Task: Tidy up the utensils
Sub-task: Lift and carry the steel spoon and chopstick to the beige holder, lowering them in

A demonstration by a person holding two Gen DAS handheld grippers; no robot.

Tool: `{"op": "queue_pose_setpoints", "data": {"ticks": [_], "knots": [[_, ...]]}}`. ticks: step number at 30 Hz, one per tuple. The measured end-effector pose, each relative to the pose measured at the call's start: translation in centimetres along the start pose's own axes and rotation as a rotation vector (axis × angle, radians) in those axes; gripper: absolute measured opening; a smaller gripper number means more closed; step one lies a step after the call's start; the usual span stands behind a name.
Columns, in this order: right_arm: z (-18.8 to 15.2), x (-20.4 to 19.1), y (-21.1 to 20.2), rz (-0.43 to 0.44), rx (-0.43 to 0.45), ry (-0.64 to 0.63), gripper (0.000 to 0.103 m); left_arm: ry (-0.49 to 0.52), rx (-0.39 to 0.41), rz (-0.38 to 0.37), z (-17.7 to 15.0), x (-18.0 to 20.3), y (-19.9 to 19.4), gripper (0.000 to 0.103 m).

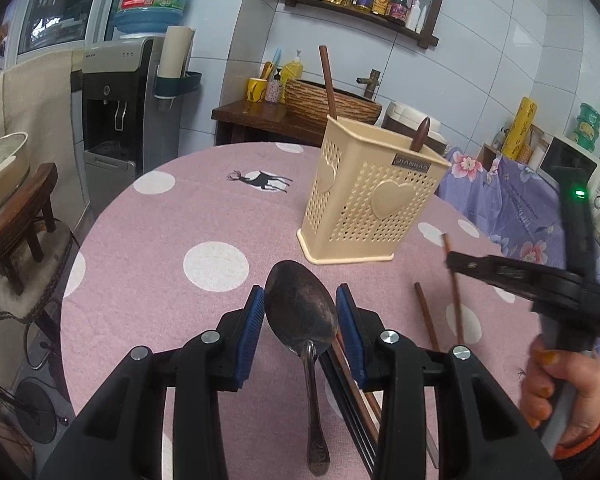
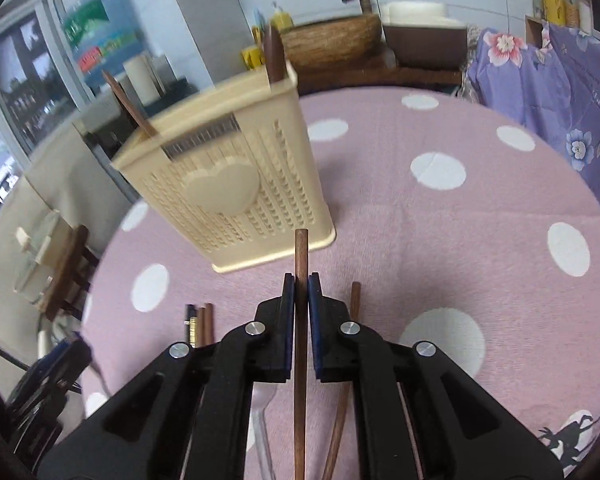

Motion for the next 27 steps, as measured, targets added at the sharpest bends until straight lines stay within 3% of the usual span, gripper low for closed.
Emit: {"op": "queue_pose_setpoints", "data": {"ticks": [9,21,27], "knots": [[0.9,-0.8,-9.6,0.121,0.153,-0.061,0.008,0.011,0.043,0.000,1.6,-0.2,-1.2,0.036],[0.6,-1.5,-11.8,0.164,0.150,-0.114,0.008,0.009,0.053,-0.034,2.5,-0.2,-2.0,0.036],[1.9,-2.6,-13.8,0.179,0.195,-0.146,0.008,0.011,0.077,-0.063,4.4,0.1,-2.5,0.036]]}}
Point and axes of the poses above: each gripper's, at about its wrist camera, not at the fingertips, and y roughly the way its jaws point, x to its right, z to its top, the point moved 4 cm from there along y, roughly the way its jaws point, and after that the axes turned 9 degrees about y, right-handed, at the moved point
